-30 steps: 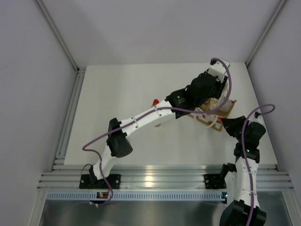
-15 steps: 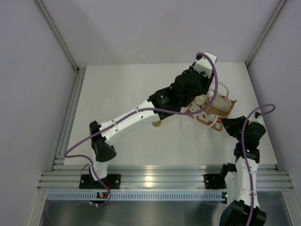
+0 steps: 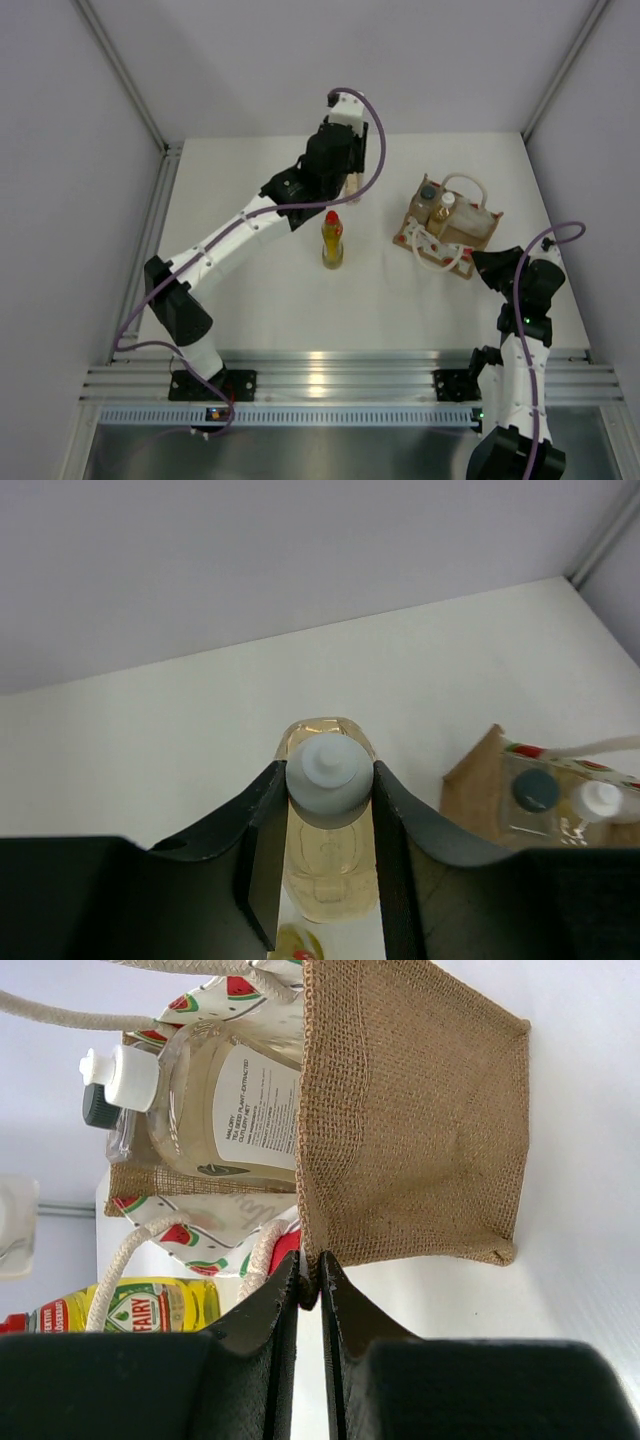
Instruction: Take the personal care products out of the canvas bag
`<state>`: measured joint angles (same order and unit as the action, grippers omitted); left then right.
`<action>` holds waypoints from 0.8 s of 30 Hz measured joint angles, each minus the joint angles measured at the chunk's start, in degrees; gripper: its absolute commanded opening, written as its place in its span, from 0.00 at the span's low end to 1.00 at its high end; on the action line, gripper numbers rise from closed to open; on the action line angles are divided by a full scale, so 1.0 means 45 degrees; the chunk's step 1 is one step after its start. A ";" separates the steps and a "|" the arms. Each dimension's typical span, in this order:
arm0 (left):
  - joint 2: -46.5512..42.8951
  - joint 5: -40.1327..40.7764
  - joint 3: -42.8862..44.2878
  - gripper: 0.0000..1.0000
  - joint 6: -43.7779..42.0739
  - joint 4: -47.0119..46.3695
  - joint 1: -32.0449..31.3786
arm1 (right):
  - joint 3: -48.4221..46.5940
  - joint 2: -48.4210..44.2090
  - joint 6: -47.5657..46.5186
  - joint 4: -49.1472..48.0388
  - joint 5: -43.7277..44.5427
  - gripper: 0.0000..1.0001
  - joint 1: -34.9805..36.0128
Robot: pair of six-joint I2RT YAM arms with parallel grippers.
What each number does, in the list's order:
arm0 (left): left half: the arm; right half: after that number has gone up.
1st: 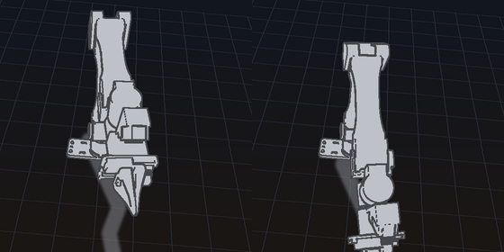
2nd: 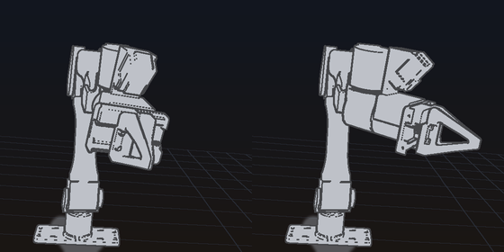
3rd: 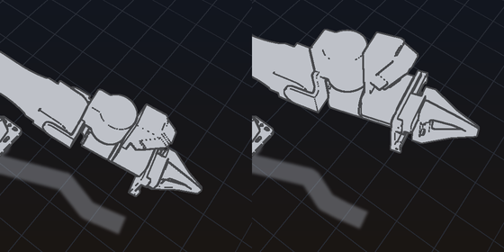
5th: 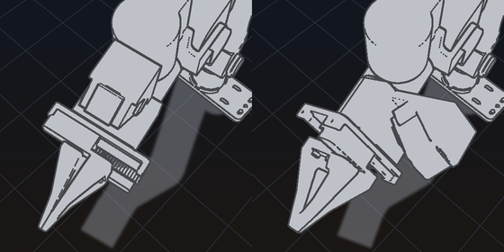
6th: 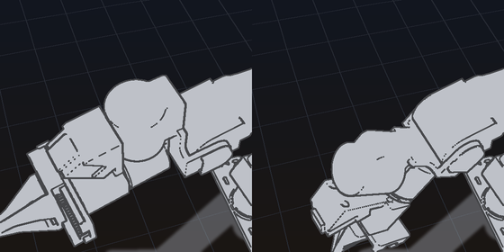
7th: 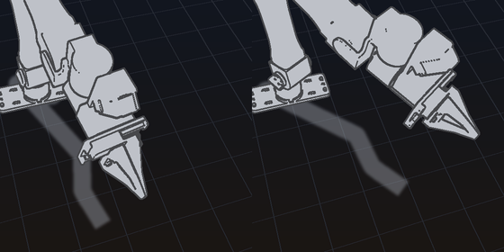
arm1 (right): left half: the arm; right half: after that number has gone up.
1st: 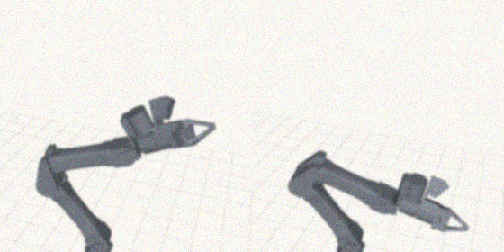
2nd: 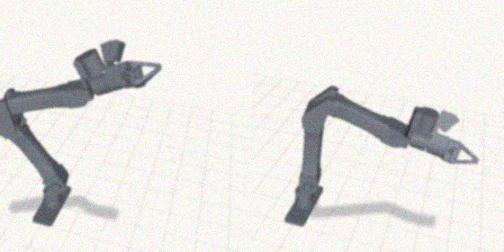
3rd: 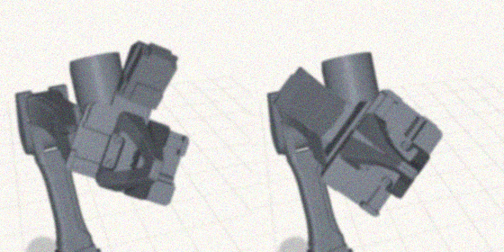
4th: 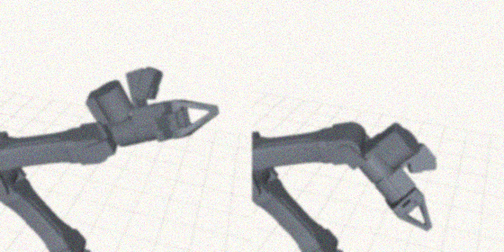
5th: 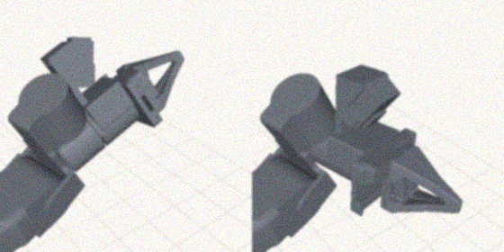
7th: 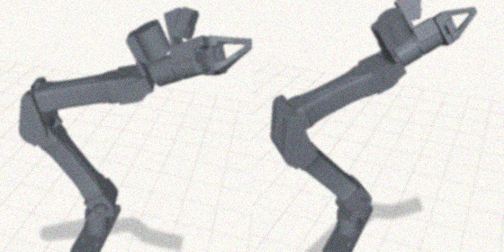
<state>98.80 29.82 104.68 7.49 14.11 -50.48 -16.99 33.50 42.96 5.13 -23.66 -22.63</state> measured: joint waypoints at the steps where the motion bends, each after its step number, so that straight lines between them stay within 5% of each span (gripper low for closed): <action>1: -0.0083 -0.0063 -0.0296 0.00 0.0185 0.0015 0.0442 | 0.0000 0.0000 0.0005 0.0000 0.0000 0.10 0.0000; 7: -0.0160 -0.0039 -0.1477 0.00 0.0845 0.0024 0.2244 | 0.0000 0.0000 0.0005 0.0000 0.0005 0.10 0.0000; 24: -0.0665 -0.1010 -0.6445 0.00 0.1350 -0.2613 0.3813 | -0.0010 0.0024 -0.0087 -0.0005 0.0000 0.10 0.0000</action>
<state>95.81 25.28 75.68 13.56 2.35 -33.32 -17.04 33.61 42.57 5.10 -23.66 -22.63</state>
